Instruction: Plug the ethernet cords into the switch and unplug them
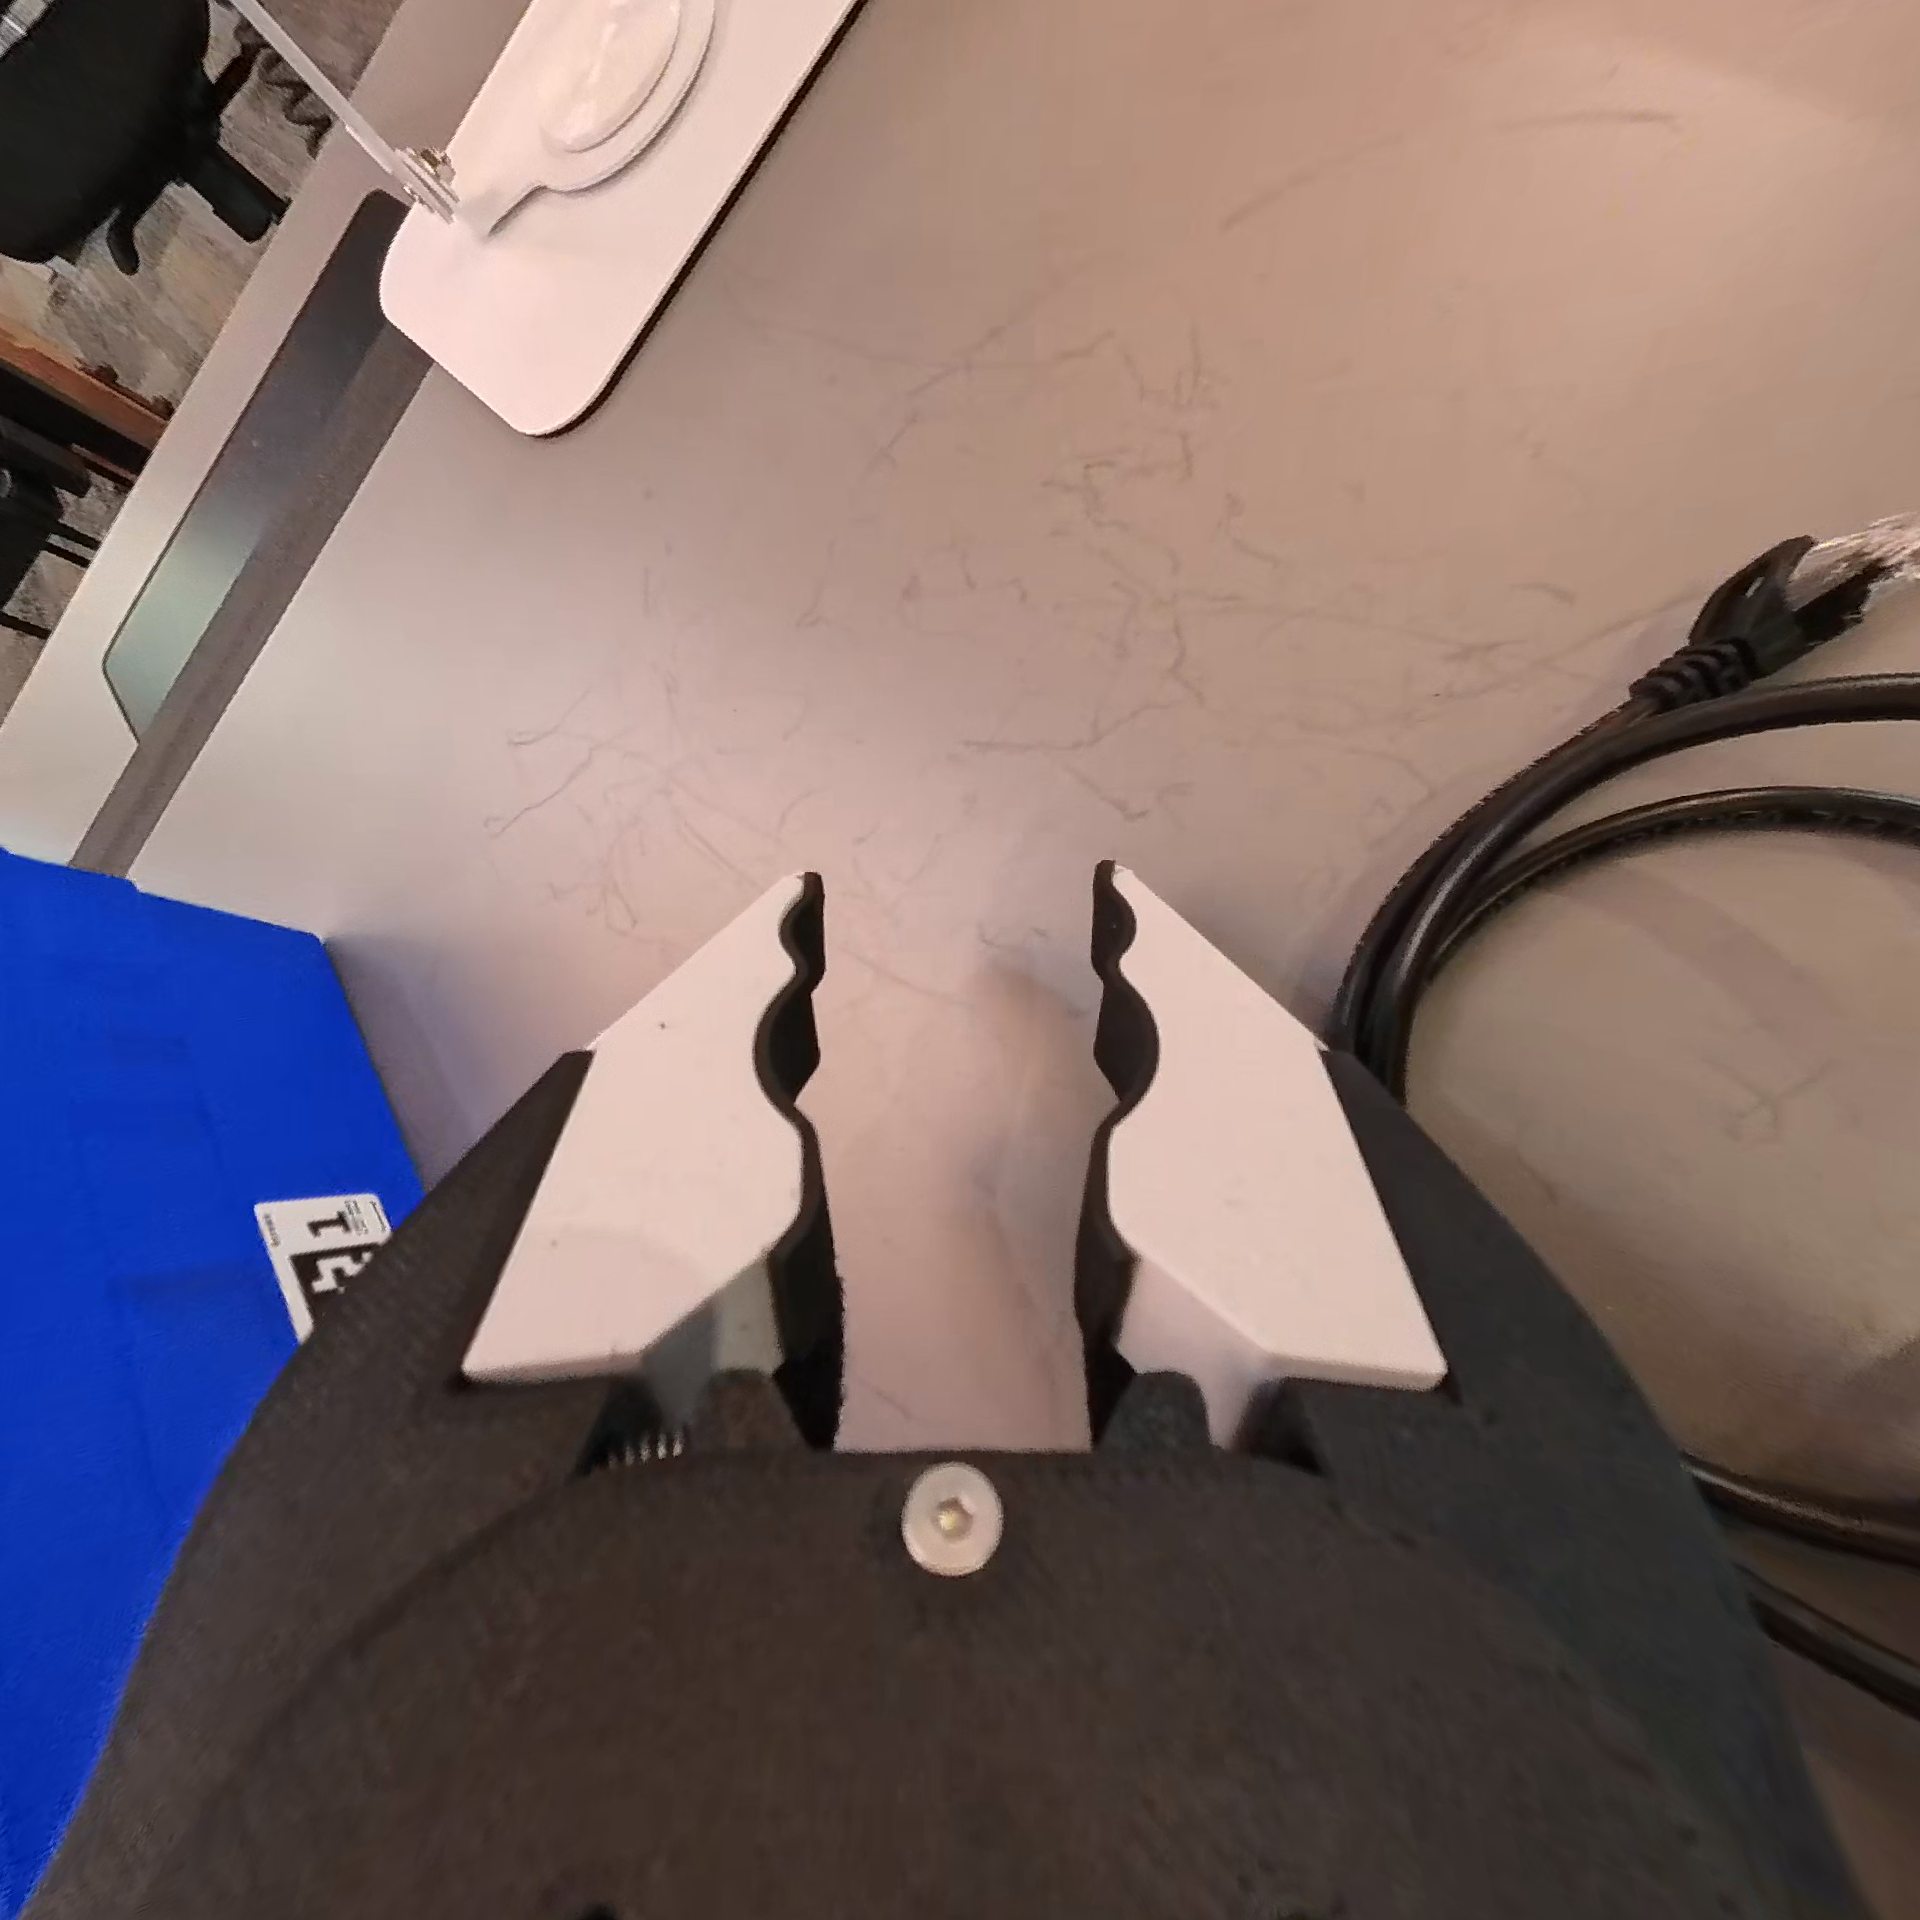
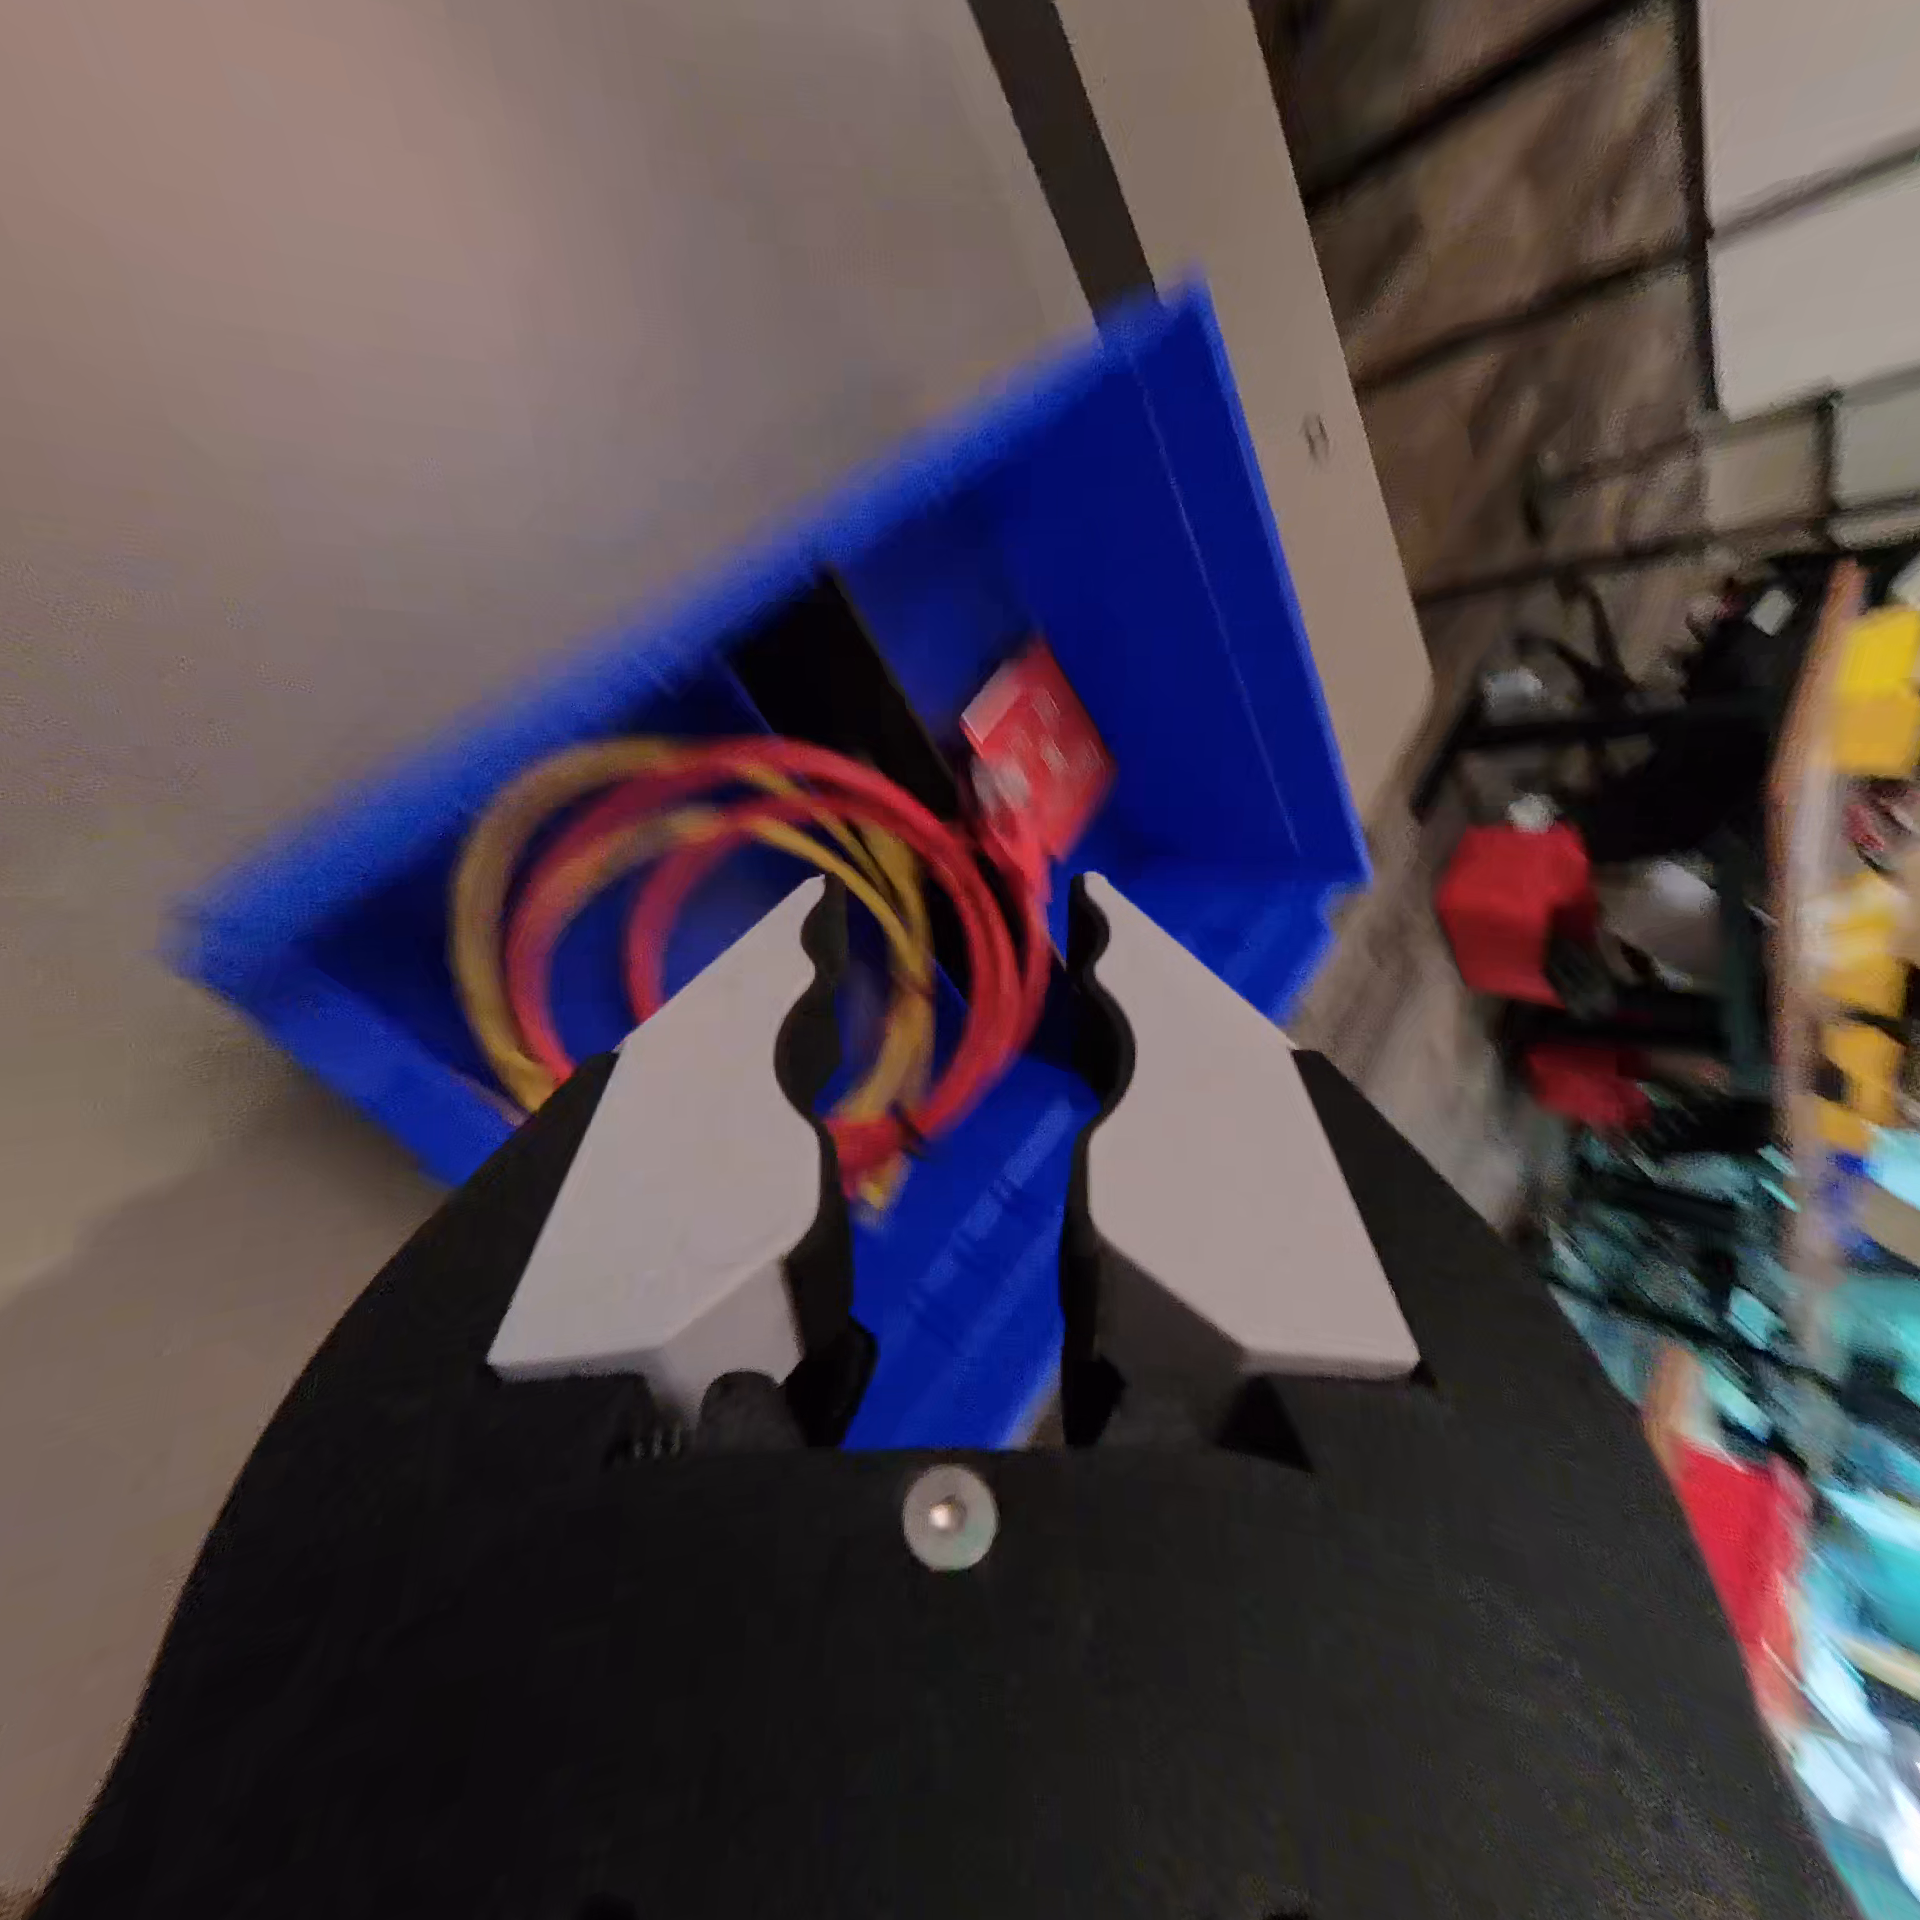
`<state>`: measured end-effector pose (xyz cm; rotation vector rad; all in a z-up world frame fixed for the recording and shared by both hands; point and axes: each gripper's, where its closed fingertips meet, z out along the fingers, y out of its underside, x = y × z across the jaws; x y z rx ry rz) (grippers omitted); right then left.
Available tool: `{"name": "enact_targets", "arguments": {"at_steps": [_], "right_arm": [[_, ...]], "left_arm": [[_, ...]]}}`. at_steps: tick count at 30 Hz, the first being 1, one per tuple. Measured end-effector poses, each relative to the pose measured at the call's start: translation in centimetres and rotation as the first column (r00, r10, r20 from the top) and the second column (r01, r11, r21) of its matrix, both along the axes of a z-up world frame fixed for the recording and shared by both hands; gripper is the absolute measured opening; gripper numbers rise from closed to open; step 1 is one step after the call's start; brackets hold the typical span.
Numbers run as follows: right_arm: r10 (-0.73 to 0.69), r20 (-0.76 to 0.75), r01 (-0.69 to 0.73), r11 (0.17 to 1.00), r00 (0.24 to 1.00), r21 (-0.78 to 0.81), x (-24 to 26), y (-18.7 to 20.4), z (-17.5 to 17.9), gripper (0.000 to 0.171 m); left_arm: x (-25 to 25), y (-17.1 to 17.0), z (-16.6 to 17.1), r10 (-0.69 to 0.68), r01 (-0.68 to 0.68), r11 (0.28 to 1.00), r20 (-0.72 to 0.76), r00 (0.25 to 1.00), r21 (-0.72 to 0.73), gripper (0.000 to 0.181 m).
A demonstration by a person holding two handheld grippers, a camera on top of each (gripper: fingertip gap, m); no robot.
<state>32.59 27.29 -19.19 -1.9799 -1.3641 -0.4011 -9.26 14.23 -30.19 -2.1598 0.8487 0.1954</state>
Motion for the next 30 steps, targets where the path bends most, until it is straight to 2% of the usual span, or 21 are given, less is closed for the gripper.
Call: {"name": "enact_targets", "arguments": {"at_steps": [3, 8, 13, 17, 20, 22, 23, 26, 30], "right_arm": [[0.151, -0.130, -0.167, 0.978, 0.980, -0.125, -9.3, -4.4, 0.1, 0.043], [0.366, -0.203, -0.416, 0.842, 0.908, -0.345, -23.3, -12.9, -4.8, 0.054], [0.396, -0.311, -0.504, 0.686, 0.864, -0.525, -31.7, -18.5, -9.6, 0.057], [0.419, -0.260, -0.489, 0.666, 0.870, -0.564, -34.0, -19.1, -12.8, 0.052], [0.452, -0.236, -0.502, 0.668, 0.860, -0.550, -34.8, -19.3, -13.9, 0.032], [0.474, -0.243, -0.526, 0.668, 0.846, -0.526, -35.0, -19.4, -13.9, 0.009], [0.471, -0.249, -0.527, 0.668, 0.846, -0.526, -35.1, -19.4, -13.9, 0.009], [0.453, -0.303, -0.545, 0.670, 0.838, -0.505, -34.8, -19.3, -12.6, 0.008], [0.416, -0.340, -0.530, 0.744, 0.844, -0.407, -32.2, -17.3, -8.3, 0.008]], "left_arm": [[0.0, 0.2, -0.1, 0.003, -0.003, 1.000, 0.005, 1.000, -0.002, 0.049], [-0.4, 0.1, 0.2, 0.013, -0.013, 1.000, 0.010, 1.000, 0.007, 0.048], [-1.5, 0.2, 0.9, 0.035, -0.036, 0.999, 0.029, 0.999, 0.023, 0.048], [-1.9, 0.4, 1.2, 0.039, -0.041, 0.999, 0.048, 0.998, 0.029, 0.048], [-2.0, 0.4, 1.3, 0.035, -0.037, 0.999, 0.053, 0.998, 0.029, 0.048], [-2.0, 0.4, 1.3, 0.035, -0.036, 0.999, 0.058, 0.998, 0.029, 0.048], [-2.0, 0.5, 1.3, 0.034, -0.036, 0.999, 0.061, 0.998, 0.029, 0.048], [-2.0, 0.5, 1.3, 0.033, -0.036, 0.999, 0.065, 0.997, 0.033, 0.048], [-1.9, 0.4, 1.5, 0.033, -0.035, 0.999, 0.064, 0.997, 0.038, 0.048]]}}
